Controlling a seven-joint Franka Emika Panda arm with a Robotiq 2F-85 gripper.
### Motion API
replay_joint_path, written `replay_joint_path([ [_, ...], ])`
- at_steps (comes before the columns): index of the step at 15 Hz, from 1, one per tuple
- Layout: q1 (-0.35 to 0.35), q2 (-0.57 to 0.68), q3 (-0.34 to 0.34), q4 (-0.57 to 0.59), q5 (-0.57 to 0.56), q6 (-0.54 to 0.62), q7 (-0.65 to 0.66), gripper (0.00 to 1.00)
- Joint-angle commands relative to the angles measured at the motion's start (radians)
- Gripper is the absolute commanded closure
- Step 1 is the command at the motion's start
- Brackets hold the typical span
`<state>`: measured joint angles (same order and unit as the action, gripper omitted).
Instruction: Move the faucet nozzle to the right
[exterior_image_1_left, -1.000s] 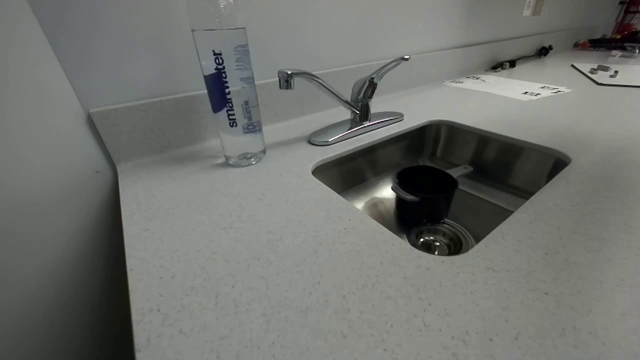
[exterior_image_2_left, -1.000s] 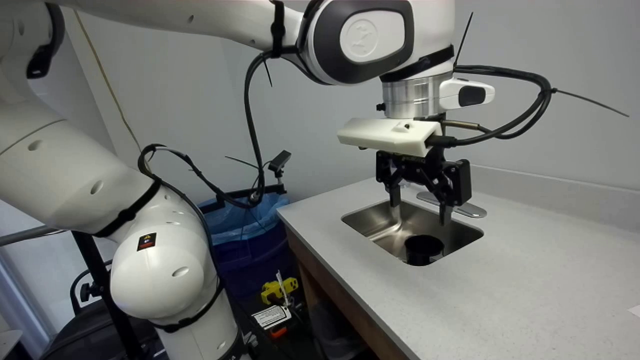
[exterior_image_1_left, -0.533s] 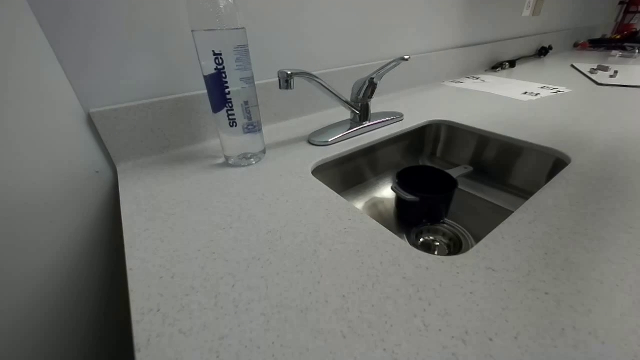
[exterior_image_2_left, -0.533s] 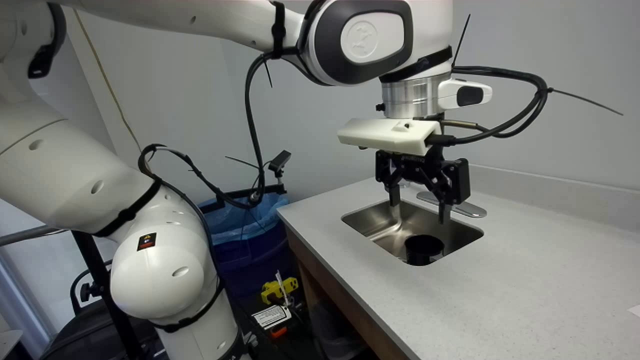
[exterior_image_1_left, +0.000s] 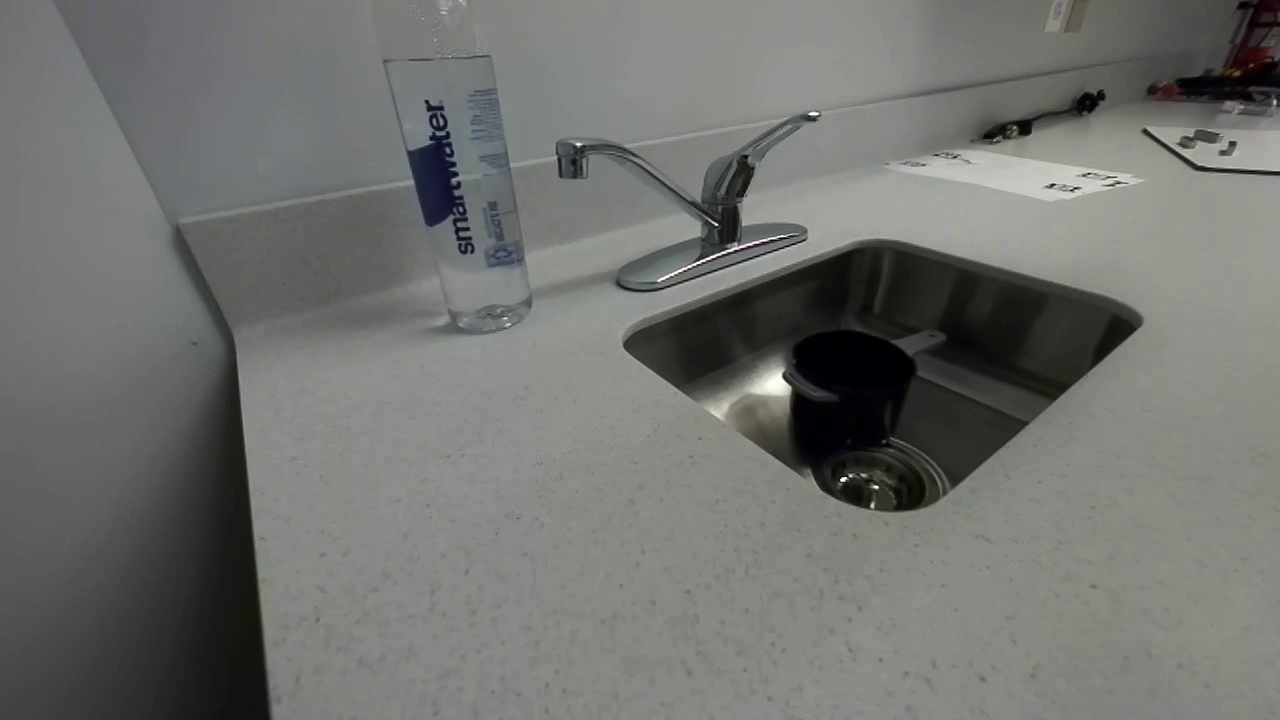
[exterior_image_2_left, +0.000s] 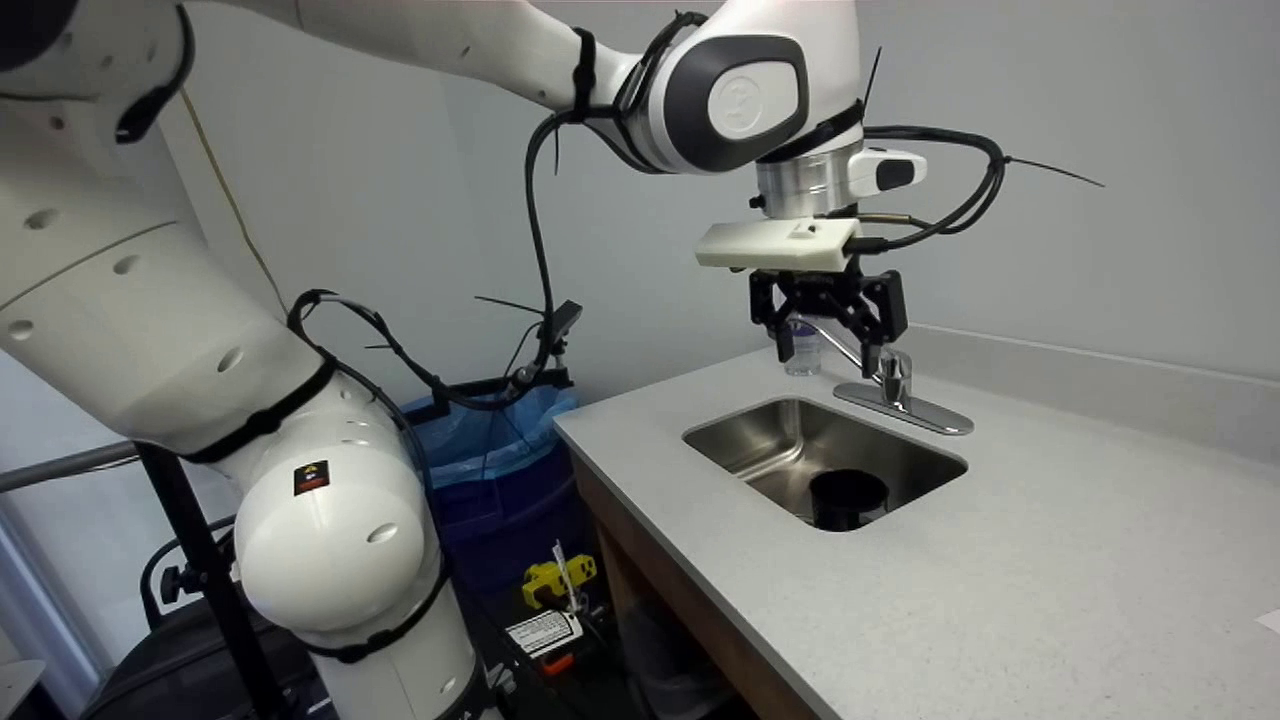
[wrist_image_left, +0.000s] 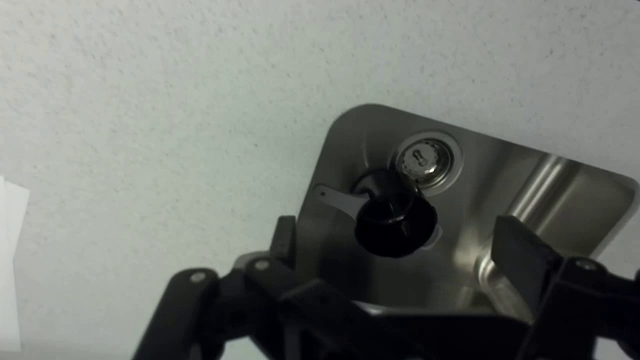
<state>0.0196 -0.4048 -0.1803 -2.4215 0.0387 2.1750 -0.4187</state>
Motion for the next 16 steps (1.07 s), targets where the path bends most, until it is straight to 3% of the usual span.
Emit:
replay_joint_path([
  [1, 0.048, 0.156, 0.038, 0.148, 0.094, 0.030, 0.026, 0.00],
  [8, 0.042, 0.355, 0.115, 0.383, 0.193, 0.023, 0.038, 0.00],
  [9, 0.032, 0.301, 0.122, 0.303, 0.164, 0.040, 0.035, 0.00],
  [16, 0.028, 0.318, 0.127, 0.314, 0.166, 0.040, 0.035, 0.00],
])
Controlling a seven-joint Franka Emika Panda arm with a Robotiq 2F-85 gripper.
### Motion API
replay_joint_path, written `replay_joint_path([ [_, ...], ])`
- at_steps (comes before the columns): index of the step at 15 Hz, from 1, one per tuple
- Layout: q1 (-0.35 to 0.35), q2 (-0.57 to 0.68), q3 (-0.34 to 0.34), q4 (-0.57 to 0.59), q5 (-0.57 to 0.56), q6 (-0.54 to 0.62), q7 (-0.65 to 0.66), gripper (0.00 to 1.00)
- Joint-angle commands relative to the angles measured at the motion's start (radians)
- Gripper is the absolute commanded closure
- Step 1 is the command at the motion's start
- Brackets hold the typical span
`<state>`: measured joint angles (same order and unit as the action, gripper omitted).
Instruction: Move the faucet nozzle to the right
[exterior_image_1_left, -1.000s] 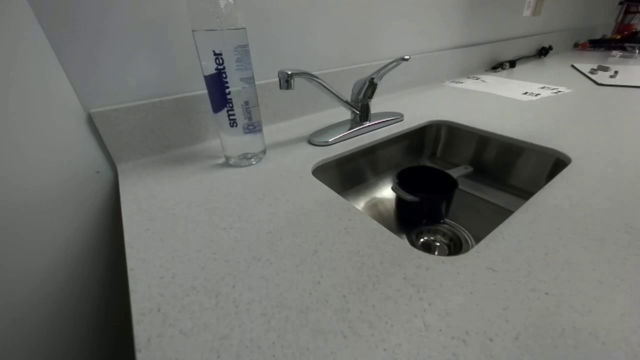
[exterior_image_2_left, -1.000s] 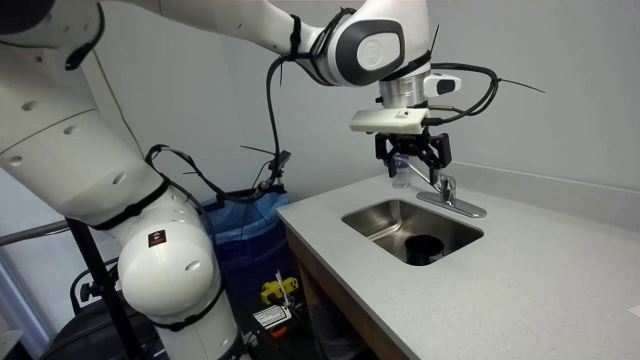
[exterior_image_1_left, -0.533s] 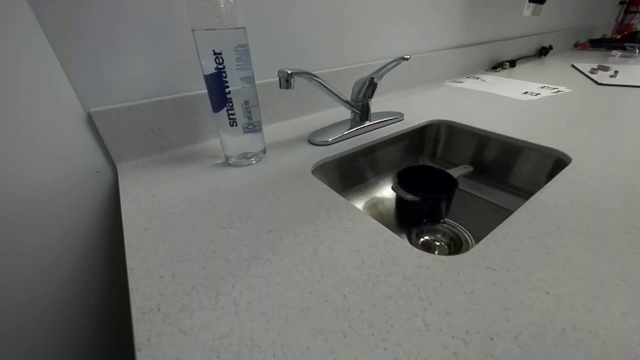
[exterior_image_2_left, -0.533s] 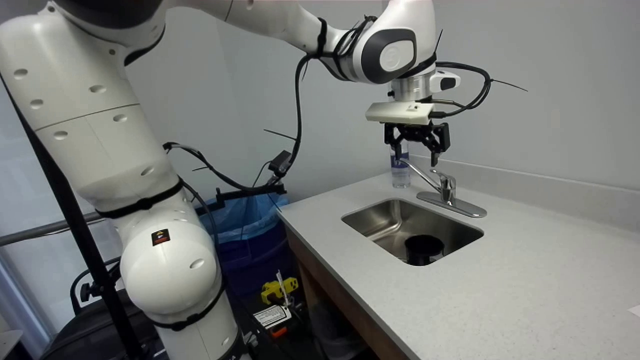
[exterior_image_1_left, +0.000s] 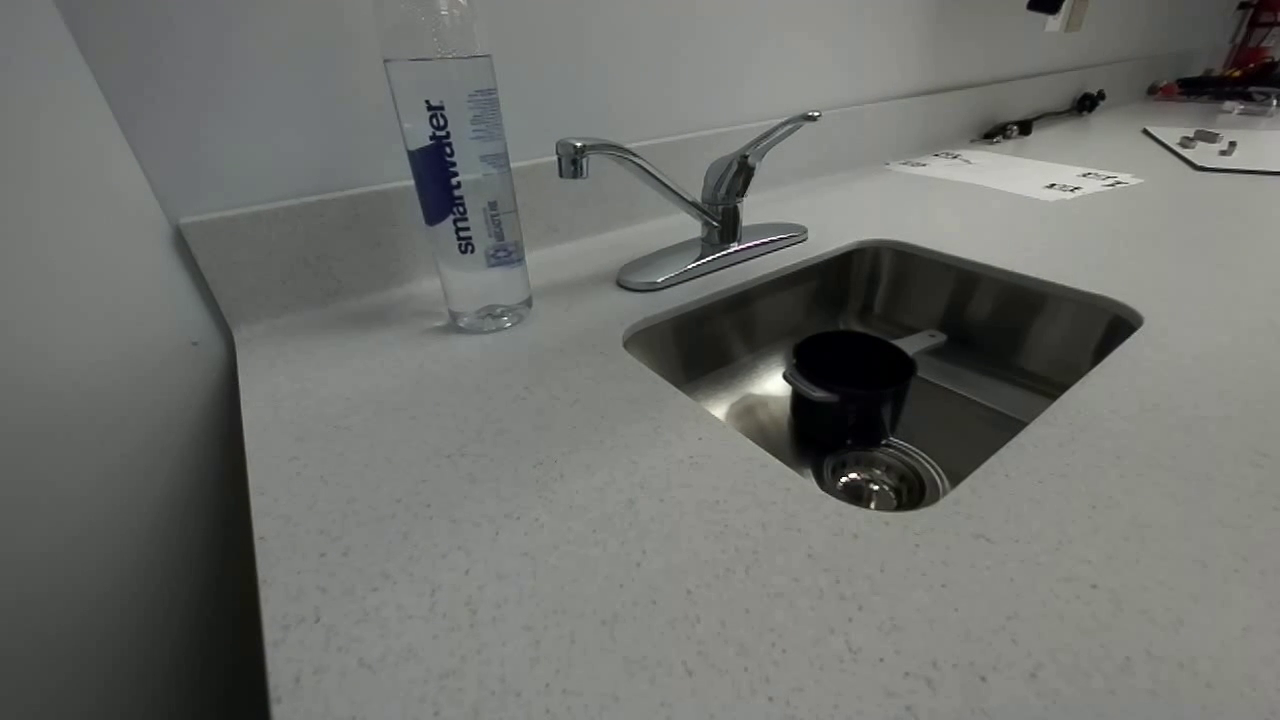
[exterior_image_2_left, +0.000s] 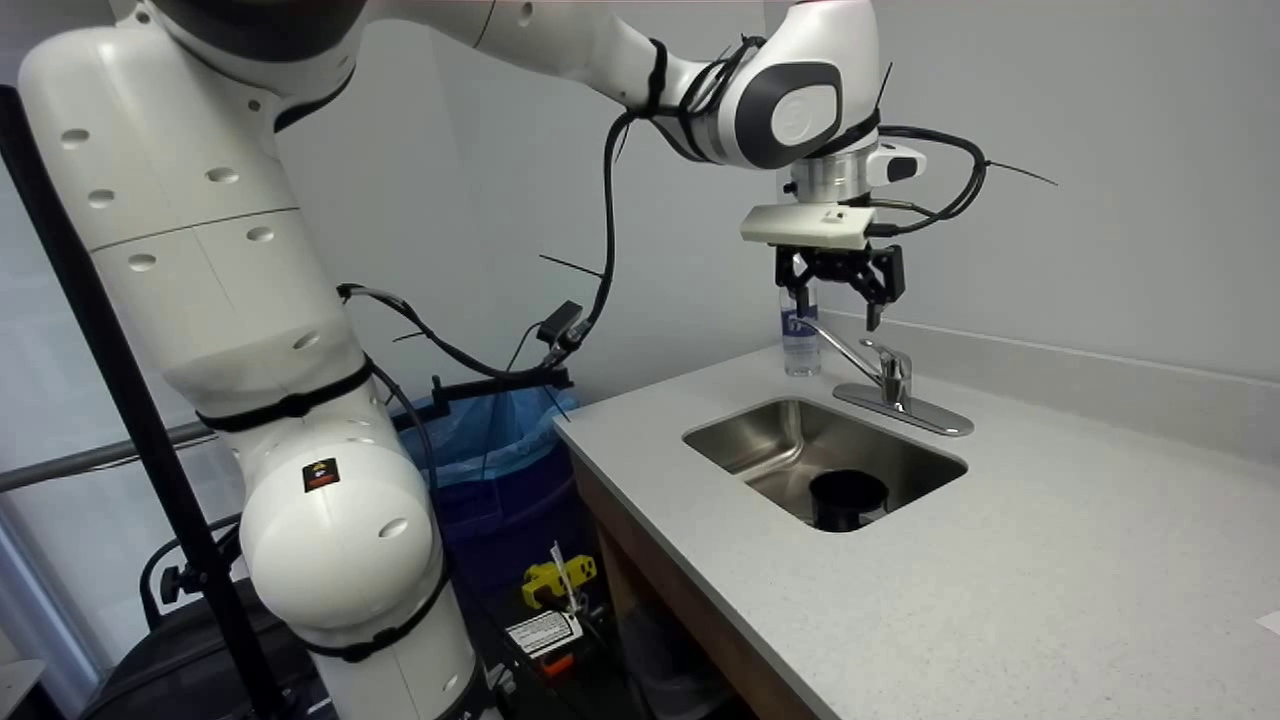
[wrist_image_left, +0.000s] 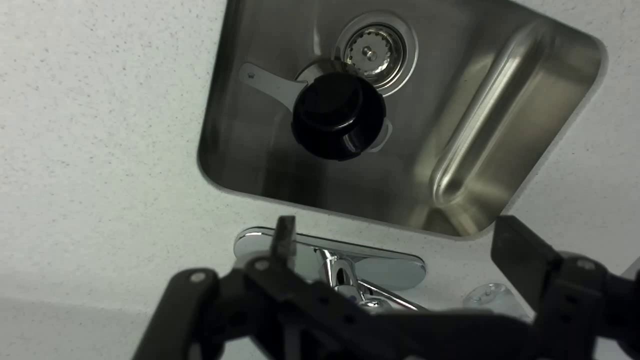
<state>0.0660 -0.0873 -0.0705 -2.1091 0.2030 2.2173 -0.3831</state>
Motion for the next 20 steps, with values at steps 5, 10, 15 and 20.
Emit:
replay_joint_path([
  [5, -0.018, 0.000, 0.018, 0.001, 0.001, -0.002, 0.000, 0.00],
  [10, -0.006, 0.037, 0.037, 0.037, 0.016, 0.024, 0.004, 0.00],
  [15, 0.010, 0.127, 0.094, 0.128, 0.018, 0.098, 0.049, 0.00],
  [20, 0.019, 0.259, 0.154, 0.235, -0.008, 0.206, 0.128, 0.00],
])
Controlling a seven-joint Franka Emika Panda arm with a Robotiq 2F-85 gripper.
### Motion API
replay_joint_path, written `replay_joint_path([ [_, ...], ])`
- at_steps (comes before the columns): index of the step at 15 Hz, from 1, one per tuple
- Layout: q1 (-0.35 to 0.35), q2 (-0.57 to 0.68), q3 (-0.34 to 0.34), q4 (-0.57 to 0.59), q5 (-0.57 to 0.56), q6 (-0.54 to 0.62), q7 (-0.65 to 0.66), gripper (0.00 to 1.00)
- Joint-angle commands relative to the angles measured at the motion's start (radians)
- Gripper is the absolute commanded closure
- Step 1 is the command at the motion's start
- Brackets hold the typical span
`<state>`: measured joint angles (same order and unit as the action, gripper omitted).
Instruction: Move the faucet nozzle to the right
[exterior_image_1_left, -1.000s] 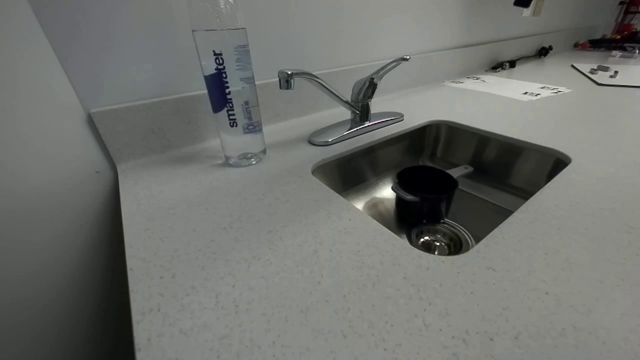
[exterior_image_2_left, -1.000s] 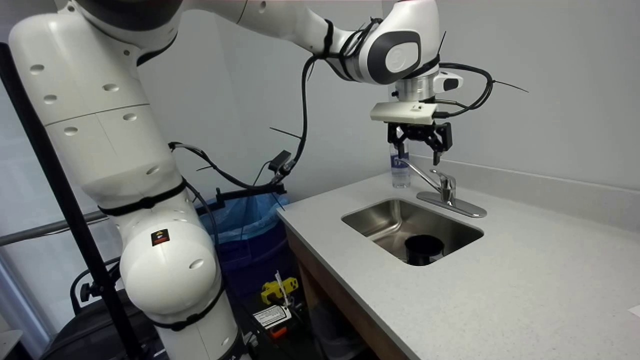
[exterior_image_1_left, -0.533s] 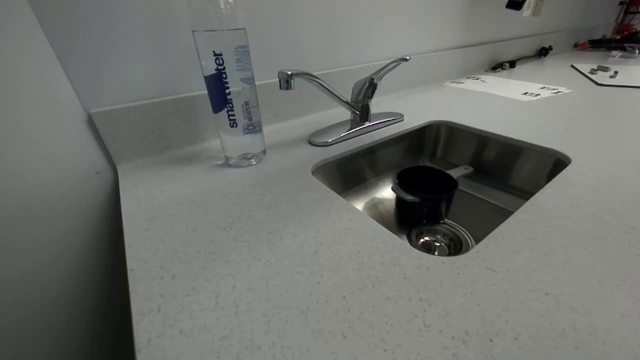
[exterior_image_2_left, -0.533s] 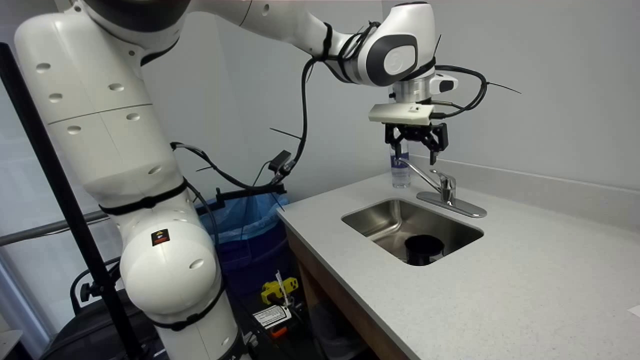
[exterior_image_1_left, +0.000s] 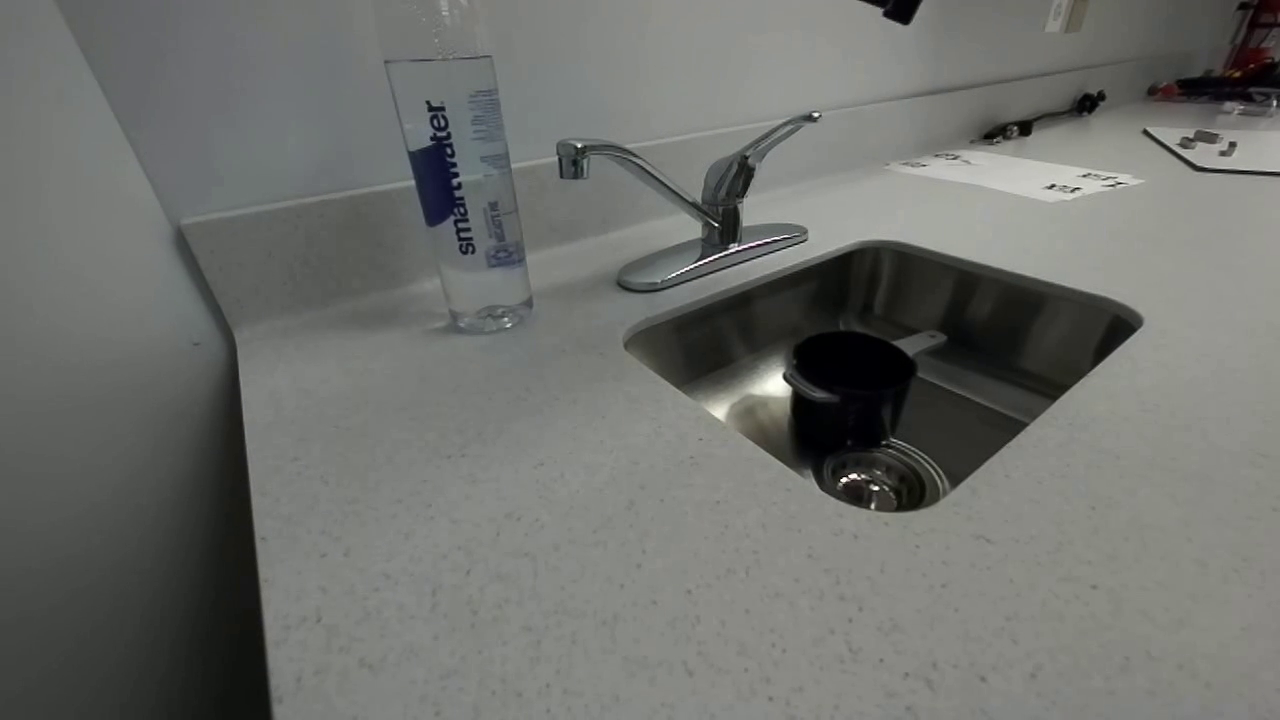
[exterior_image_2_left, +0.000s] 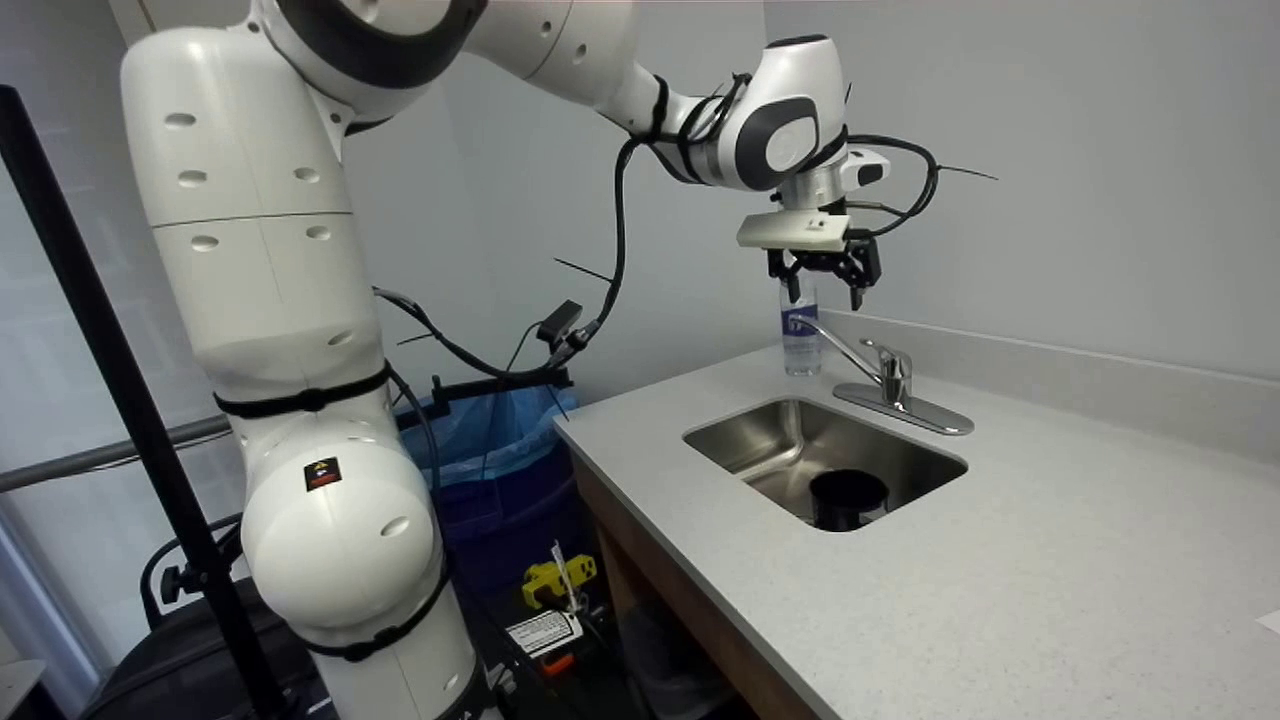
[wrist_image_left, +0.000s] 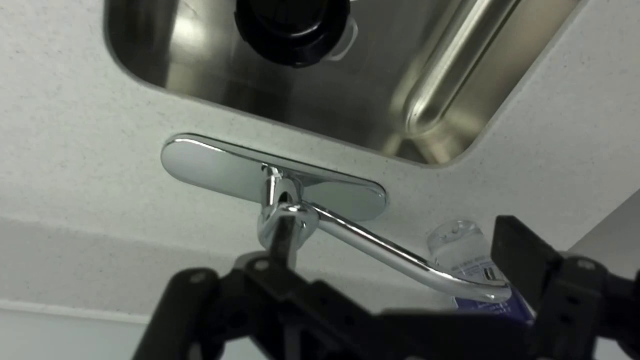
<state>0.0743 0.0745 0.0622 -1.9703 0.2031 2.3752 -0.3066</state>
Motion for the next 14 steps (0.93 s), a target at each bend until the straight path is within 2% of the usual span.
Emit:
replay_joint_path([
  [1, 0.012, 0.125, 0.030, 0.121, -0.015, 0.069, 0.071, 0.00],
  [5, 0.020, 0.229, 0.054, 0.240, -0.040, 0.114, 0.136, 0.00],
  [8, 0.023, 0.283, 0.065, 0.319, -0.043, 0.107, 0.164, 0.00],
  [9, 0.009, 0.232, 0.071, 0.239, -0.029, 0.109, 0.133, 0.00],
  [14, 0.011, 0.269, 0.073, 0.290, -0.030, 0.109, 0.141, 0.00],
])
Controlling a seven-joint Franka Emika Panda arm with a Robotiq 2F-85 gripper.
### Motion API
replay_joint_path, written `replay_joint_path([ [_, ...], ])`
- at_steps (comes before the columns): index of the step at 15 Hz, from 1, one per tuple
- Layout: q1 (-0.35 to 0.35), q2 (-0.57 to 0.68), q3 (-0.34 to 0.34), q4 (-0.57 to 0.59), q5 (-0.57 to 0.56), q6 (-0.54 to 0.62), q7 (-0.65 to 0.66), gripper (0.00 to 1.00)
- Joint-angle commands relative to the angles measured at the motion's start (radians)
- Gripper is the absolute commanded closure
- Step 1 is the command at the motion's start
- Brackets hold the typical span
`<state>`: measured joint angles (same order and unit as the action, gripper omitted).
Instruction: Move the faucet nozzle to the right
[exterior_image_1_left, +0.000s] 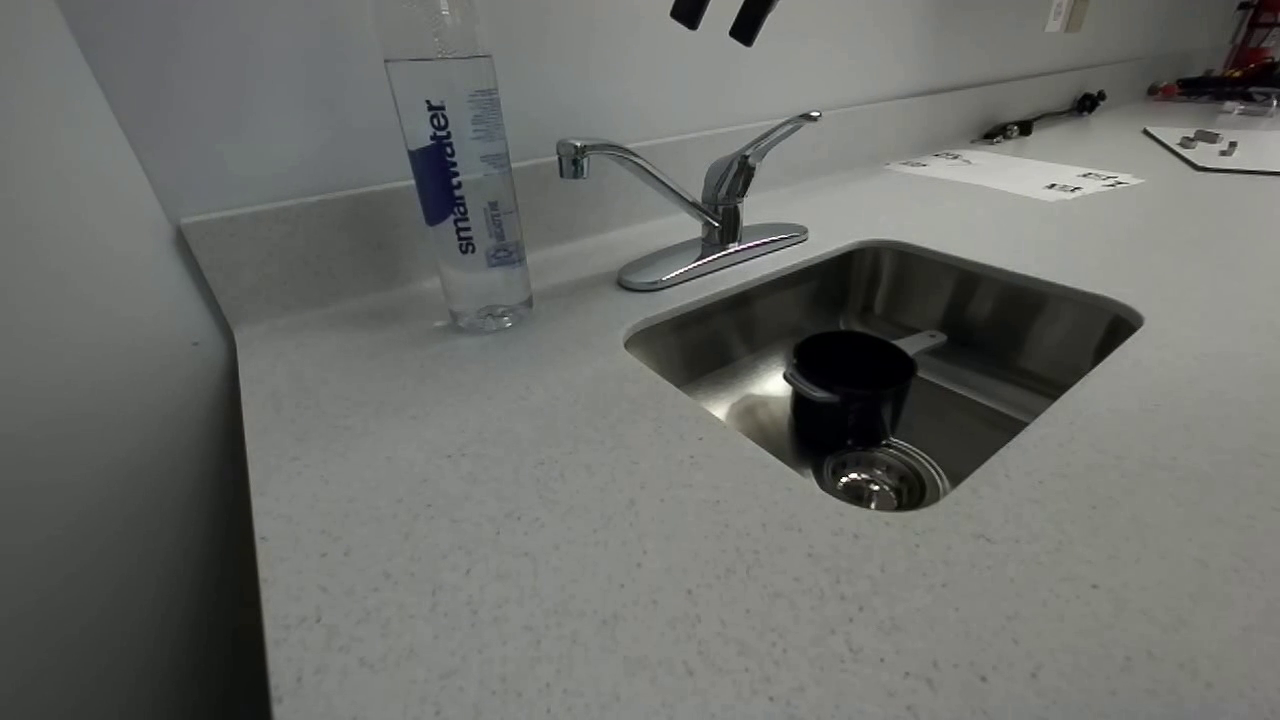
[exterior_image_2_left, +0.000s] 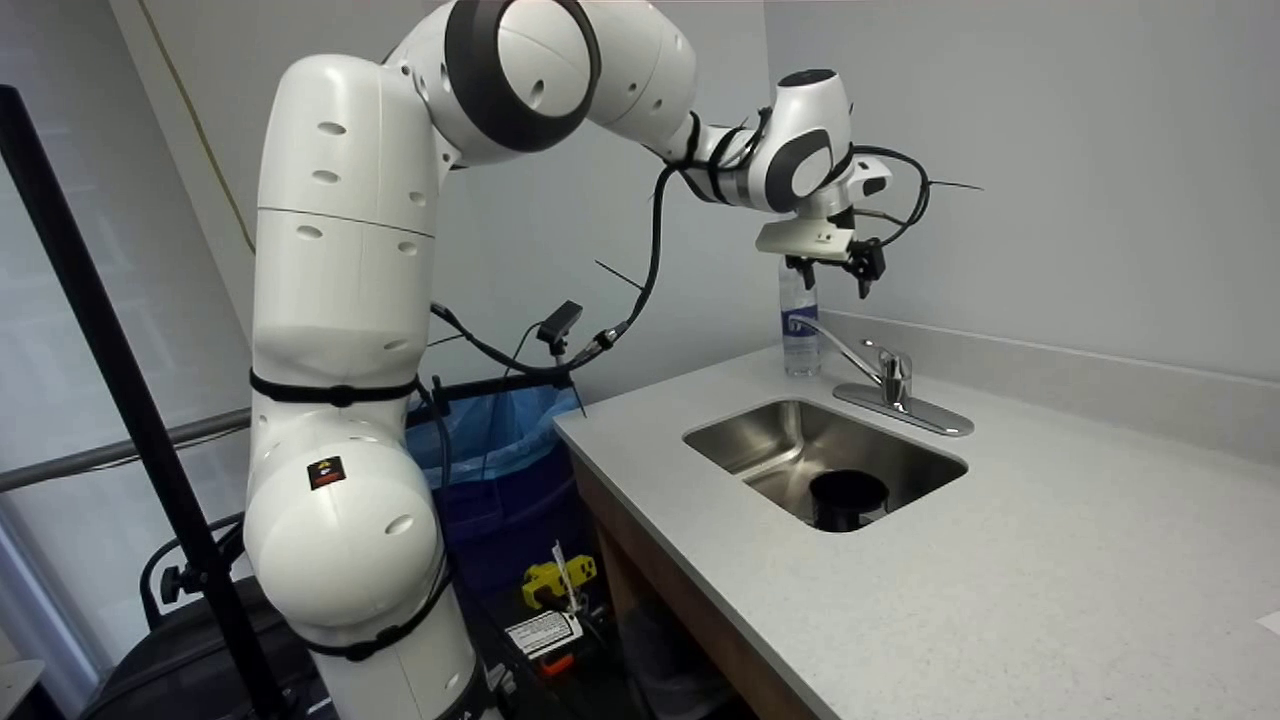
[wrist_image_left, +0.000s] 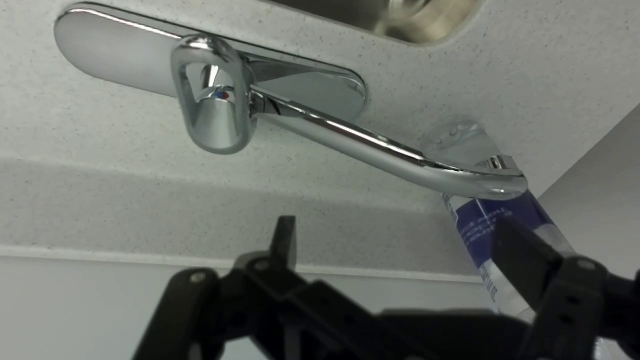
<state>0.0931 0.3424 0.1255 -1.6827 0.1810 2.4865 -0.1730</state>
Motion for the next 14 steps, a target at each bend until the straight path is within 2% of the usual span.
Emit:
replay_joint_path([
  [1, -0.007, 0.001, 0.010, 0.004, -0.008, -0.003, 0.007, 0.00],
  [6, -0.007, 0.011, 0.010, 0.014, -0.009, 0.004, 0.004, 0.00],
  [14, 0.004, 0.104, 0.019, 0.113, -0.008, 0.000, 0.021, 0.00],
])
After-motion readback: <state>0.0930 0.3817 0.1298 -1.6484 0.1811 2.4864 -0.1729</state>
